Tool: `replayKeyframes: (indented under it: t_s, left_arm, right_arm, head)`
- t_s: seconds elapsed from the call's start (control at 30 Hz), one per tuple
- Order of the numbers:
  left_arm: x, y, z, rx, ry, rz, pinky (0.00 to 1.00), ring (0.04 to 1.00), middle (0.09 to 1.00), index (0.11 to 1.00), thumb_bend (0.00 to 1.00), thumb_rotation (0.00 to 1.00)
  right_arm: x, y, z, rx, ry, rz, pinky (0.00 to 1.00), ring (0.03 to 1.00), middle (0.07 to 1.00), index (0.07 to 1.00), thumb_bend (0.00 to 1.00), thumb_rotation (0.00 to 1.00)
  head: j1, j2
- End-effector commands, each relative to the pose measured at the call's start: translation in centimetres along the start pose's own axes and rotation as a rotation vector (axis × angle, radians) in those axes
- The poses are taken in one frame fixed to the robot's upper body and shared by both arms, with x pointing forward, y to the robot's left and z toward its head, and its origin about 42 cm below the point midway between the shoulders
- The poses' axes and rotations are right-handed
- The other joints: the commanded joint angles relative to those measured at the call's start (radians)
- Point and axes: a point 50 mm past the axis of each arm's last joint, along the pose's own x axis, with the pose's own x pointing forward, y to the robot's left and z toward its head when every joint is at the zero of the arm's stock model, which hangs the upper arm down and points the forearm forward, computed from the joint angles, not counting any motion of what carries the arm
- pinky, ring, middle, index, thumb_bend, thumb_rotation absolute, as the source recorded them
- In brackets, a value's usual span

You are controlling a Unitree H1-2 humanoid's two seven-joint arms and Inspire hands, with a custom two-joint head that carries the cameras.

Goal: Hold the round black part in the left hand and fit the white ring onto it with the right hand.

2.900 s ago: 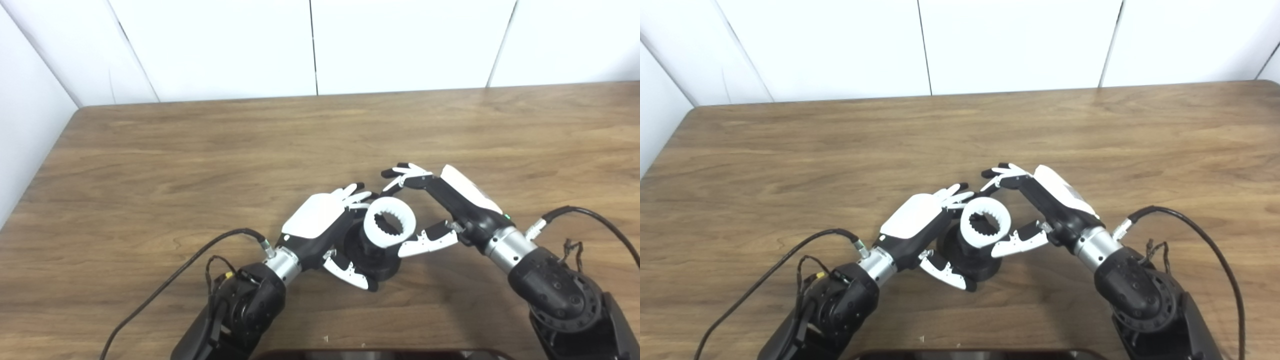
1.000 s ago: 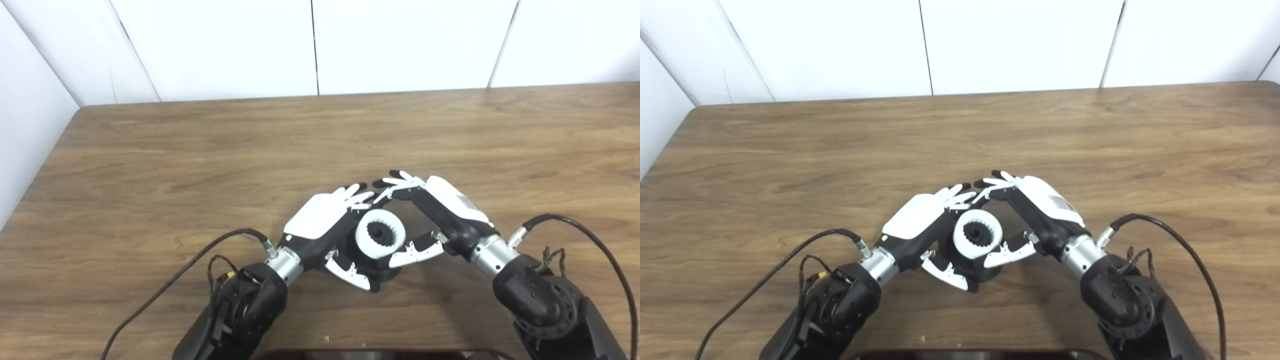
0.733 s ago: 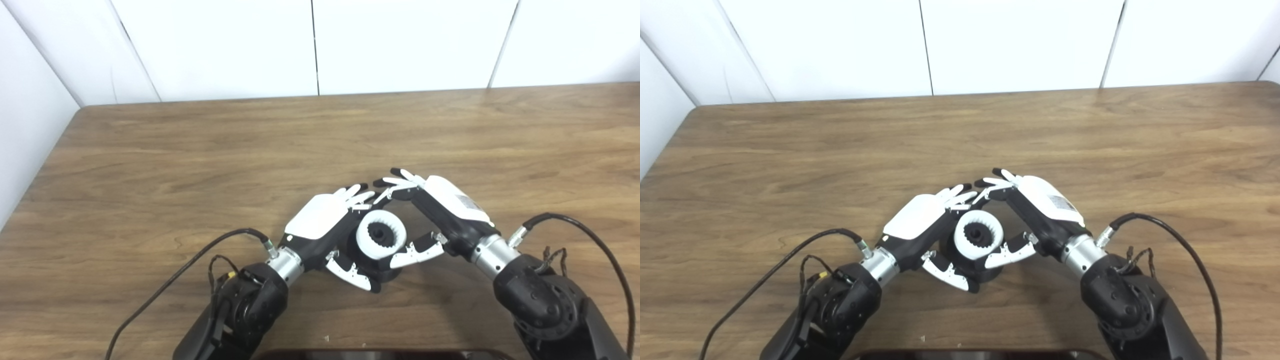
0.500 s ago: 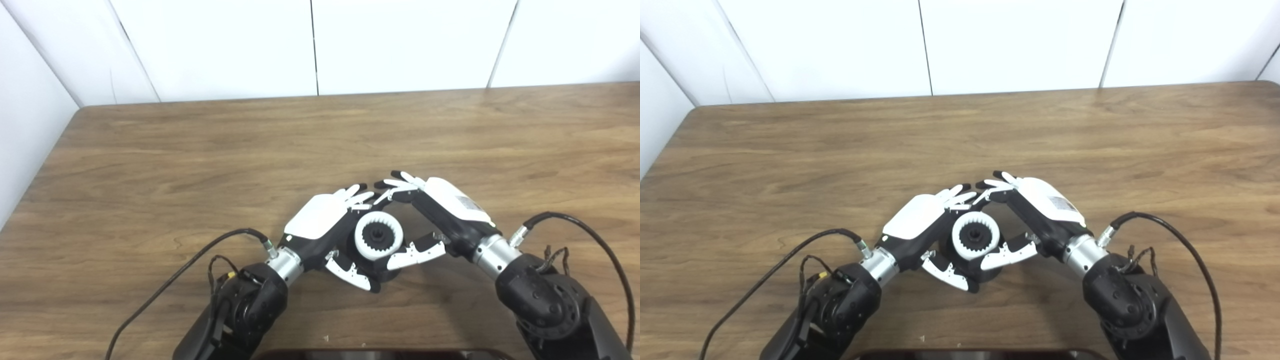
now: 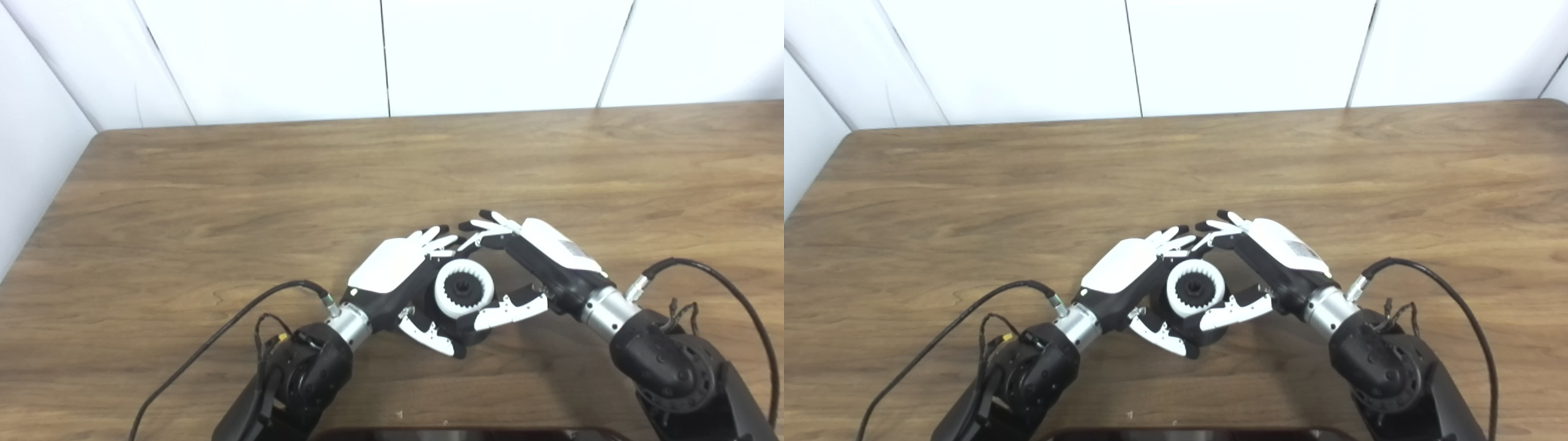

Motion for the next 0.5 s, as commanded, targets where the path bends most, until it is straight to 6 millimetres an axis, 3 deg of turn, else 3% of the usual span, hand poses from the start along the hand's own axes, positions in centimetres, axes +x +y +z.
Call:
replayKeyframes:
  t_s: [0.0, 0.47]
  left_arm:
    - [-0.20, -1.41, -0.79, 0.033, 0.043, -0.097, 1.00, 1.000, 0.944, 0.668, 0.93, 0.24]
    - [-0.51, -0.74, -1.32, 0.050, 0.064, -0.063, 0.97, 1.000, 0.927, 0.834, 1.00, 0.29]
  right_arm:
    - [0.08, -0.58, 0.17, -0.013, -0.019, 0.005, 1.00, 1.000, 0.907, 0.678, 1.00, 0.51]
    - [0.09, -0.70, -0.43, 0.004, -0.009, 0.016, 1.00, 1.000, 0.908, 0.667, 1.00, 0.48]
  head:
    - [0.003, 0.000]
    - [0.006, 0.000]
